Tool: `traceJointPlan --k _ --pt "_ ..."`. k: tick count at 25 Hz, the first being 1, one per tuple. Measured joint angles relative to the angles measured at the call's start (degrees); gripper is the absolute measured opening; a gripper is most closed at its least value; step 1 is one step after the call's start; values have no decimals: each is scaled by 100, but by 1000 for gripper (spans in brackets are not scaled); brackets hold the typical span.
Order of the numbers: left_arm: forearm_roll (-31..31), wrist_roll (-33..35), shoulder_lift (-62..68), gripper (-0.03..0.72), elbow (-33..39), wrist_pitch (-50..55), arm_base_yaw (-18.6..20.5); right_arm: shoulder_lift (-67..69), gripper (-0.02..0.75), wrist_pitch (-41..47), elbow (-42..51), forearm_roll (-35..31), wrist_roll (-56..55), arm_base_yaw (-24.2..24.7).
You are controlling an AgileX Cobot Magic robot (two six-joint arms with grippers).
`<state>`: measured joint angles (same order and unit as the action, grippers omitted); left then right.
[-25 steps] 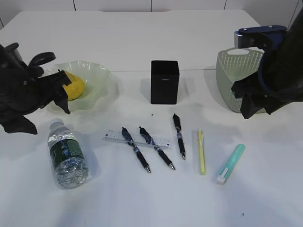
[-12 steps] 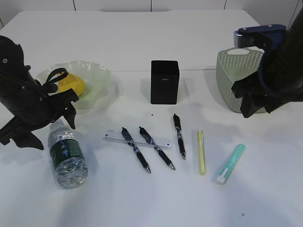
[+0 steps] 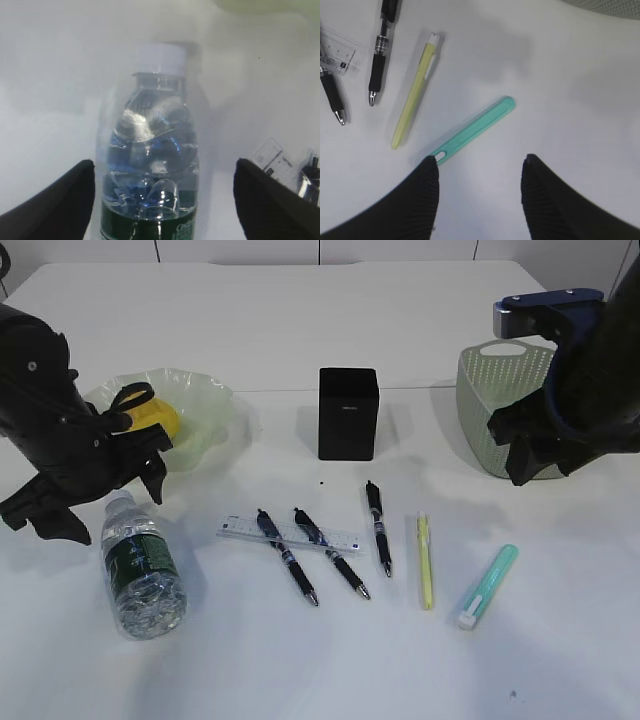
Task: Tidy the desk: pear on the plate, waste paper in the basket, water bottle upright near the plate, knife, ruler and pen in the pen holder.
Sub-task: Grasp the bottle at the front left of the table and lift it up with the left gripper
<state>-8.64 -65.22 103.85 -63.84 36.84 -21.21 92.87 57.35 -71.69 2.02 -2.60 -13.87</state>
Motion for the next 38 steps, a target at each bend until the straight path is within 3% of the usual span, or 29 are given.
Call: traceJointPlan --k 11,38 --pt "82 433 265 621 0 105 0 0 394 -14 0 10 0 0" --pt "60 470 760 600 -9 -315 0 0 393 -14 0 89 0 0"
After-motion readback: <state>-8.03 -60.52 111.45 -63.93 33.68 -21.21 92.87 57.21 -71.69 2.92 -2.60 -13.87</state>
